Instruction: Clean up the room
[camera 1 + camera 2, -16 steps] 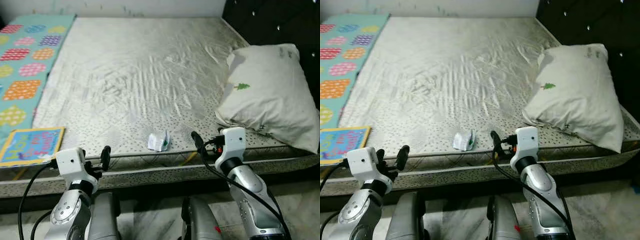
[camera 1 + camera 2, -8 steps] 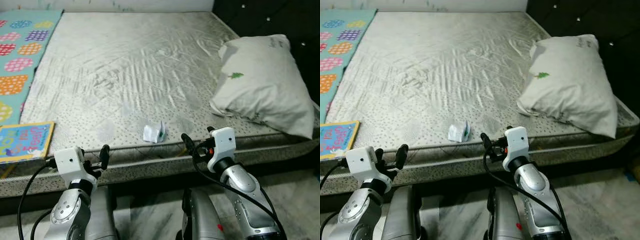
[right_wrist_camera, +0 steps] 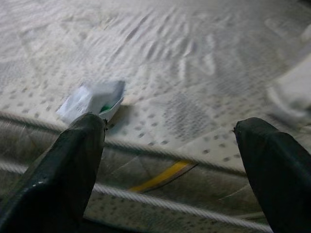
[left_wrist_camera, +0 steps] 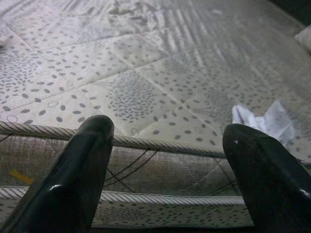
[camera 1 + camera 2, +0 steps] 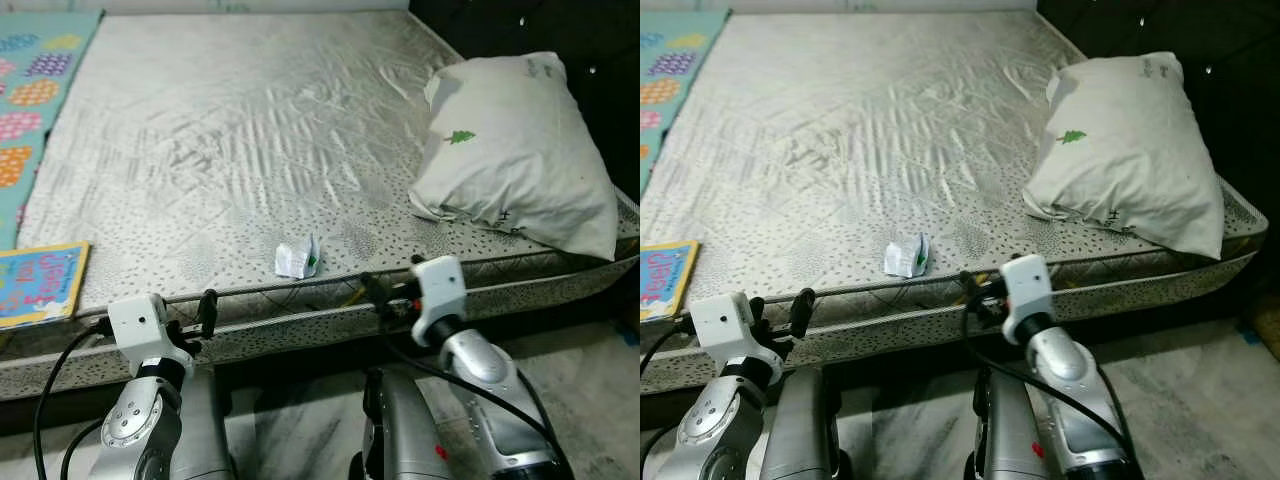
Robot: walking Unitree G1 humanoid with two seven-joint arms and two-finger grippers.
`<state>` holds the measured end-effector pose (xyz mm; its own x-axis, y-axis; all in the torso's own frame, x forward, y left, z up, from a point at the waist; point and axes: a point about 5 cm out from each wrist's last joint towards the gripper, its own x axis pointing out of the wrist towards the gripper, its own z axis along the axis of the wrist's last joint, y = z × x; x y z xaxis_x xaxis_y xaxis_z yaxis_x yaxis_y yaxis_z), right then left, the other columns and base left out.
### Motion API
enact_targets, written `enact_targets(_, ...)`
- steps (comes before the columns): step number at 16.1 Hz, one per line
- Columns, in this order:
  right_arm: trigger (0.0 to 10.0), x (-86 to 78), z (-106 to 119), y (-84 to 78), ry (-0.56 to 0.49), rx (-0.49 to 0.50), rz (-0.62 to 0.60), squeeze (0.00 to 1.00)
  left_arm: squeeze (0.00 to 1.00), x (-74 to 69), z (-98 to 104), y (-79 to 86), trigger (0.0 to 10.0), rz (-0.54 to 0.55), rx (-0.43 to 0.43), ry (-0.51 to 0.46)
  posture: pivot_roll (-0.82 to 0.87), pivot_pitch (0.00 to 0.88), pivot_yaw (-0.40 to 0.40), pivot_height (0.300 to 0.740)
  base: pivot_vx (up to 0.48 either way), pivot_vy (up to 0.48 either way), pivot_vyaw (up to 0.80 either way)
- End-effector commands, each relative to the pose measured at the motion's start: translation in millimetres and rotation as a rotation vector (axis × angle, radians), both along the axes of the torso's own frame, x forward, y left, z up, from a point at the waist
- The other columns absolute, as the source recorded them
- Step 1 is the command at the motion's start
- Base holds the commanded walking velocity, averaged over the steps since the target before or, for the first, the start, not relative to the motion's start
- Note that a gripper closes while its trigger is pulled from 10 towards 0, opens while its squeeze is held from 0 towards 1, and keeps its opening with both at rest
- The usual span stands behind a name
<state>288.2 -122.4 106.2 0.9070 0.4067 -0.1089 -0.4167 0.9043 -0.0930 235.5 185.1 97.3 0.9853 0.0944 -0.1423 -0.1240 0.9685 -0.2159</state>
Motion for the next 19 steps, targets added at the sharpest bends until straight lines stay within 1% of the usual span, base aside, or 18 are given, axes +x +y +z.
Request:
enact_targets(1, 10.0, -1.3, -5, 13.3, 0.033, -0.013, 0.066, 0.00, 0.00, -2.0, 0, 8.5, 10.0, 0.045, 0.030, 0.016, -0.05, 0.139, -0.060, 0.506, 0.000, 0.000, 0.00)
enact_targets(3, 10.0, -1.0, -4, 21.7, 0.020, -0.010, 0.079, 0.00, 0.00, -7.5, 2, 10.3, 10.0, 0.035, 0.040, 0.015, -0.02, 0.156, -0.049, 0.506, 0.000, 0.000, 0.80)
enact_targets(6, 10.0, -0.8, -5, 25.0, 0.025, 0.011, 0.061, 0.00, 0.00, -10.0, 3, 12.2, 10.0, 0.017, 0.049, 0.022, -0.02, 0.171, -0.033, 0.506, 0.000, 0.000, 0.80)
enact_targets(8, 10.0, 3.3, -5, 20.9, 0.037, 0.056, 0.004, 0.00, 0.00, -7.8, 4, 8.0, 10.0, -0.011, 0.055, 0.025, -0.01, 0.179, -0.021, 0.506, 0.000, 0.000, 0.00)
enact_targets(10, 10.0, 4.7, -6, 21.2, 0.045, 0.064, -0.015, 0.00, 0.00, -7.4, 5, 6.8, 10.0, -0.017, 0.056, 0.025, -0.01, 0.183, -0.014, 0.506, 0.000, 0.000, 0.00)
enact_targets(11, 10.0, 11.5, -5, 23.4, 0.045, 0.066, -0.074, 0.00, 0.00, -7.2, 6, 5.4, 10.0, -0.031, 0.061, 0.026, -0.01, 0.187, -0.010, 0.506, 0.000, 0.000, 0.00)
enact_targets(12, 10.0, 14.1, -5, 24.2, 0.047, 0.059, -0.095, 0.00, 0.00, -7.6, 7, 5.4, 10.0, -0.034, 0.062, 0.026, 0.00, 0.189, -0.009, 0.506, 0.000, 0.000, 0.00)
enact_targets(14, 10.0, 24.8, -9, 28.5, 0.072, 0.011, -0.173, 0.00, 0.00, -10.2, 8, 5.2, 10.0, -0.038, 0.063, 0.029, 0.02, 0.196, -0.010, 0.506, 0.000, 0.000, 0.00)
enact_targets(15, 10.0, 28.2, -10, 31.0, 0.081, -0.004, -0.191, 0.00, 0.00, -11.5, 9, 5.0, 10.0, -0.040, 0.064, 0.030, 0.03, 0.198, -0.010, 0.506, 0.000, 0.000, 0.00)
enact_targets(16, 10.0, 32.4, -10, 37.1, 0.100, -0.007, -0.196, 0.00, 0.00, -12.6, 9, 4.9, 10.0, -0.040, 0.065, 0.031, 0.04, 0.200, -0.011, 0.506, 0.000, 0.000, 0.00)
enact_targets(17, 10.0, 35.6, -9, 44.7, 0.118, 0.013, -0.187, 0.00, 0.00, -13.5, 10, 4.7, 10.0, -0.043, 0.062, 0.033, 0.04, 0.202, -0.011, 0.506, 0.000, 0.000, 0.00)
enact_targets(19, 10.0, 41.5, -6, 58.1, 0.125, 0.021, -0.168, 0.00, 0.00, -14.6, 10, 1.8, 10.0, -0.065, 0.059, 0.038, 0.04, 0.206, -0.012, 0.506, 0.000, 0.000, 0.00)
